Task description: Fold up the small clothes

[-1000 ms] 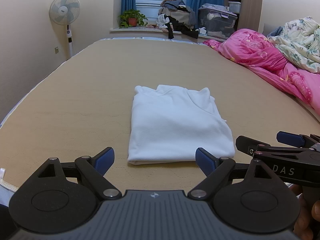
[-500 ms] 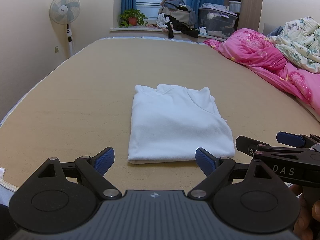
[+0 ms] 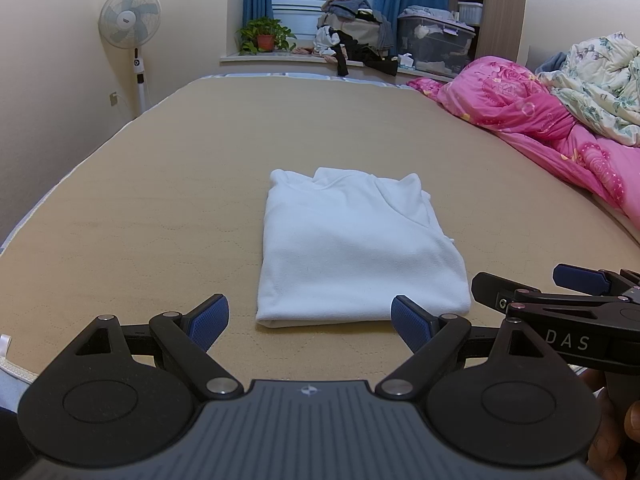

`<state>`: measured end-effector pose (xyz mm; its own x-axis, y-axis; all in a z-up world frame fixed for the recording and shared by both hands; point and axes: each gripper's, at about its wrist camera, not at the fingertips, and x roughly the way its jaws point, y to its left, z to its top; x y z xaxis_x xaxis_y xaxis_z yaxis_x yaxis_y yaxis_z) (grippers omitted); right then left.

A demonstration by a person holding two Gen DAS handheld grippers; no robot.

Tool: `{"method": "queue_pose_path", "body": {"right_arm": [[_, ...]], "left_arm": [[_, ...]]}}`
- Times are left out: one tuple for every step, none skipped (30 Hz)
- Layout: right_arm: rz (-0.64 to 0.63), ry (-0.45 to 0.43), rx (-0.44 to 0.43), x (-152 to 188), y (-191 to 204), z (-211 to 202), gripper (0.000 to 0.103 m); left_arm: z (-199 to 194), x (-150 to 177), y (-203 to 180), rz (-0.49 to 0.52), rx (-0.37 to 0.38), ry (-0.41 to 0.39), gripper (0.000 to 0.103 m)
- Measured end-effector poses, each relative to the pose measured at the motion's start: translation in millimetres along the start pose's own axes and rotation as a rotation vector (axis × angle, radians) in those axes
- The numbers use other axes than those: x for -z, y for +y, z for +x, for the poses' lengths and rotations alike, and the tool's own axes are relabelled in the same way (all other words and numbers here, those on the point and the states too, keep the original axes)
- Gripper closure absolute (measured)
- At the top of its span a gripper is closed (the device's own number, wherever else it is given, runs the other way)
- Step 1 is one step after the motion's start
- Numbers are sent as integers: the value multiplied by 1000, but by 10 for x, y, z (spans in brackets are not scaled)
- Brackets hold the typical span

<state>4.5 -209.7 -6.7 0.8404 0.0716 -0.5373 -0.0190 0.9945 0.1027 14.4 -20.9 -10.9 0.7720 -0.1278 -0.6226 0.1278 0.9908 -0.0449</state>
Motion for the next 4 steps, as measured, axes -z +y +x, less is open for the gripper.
{"method": "queue_pose_path", "body": {"right_arm": [[0,1,0,0,-5,-2,5],[0,2,0,8,0,13,5],[0,3,0,14,-3,18,5],[0,4,0,16,-1,24,5]], "left_arm": [[0,0,0,0,0,0,11],[-1,1,0,0,0,0,11],[-1,2,0,0,-1,1,11],[5,7,-3,-1,-1,2,11]]}}
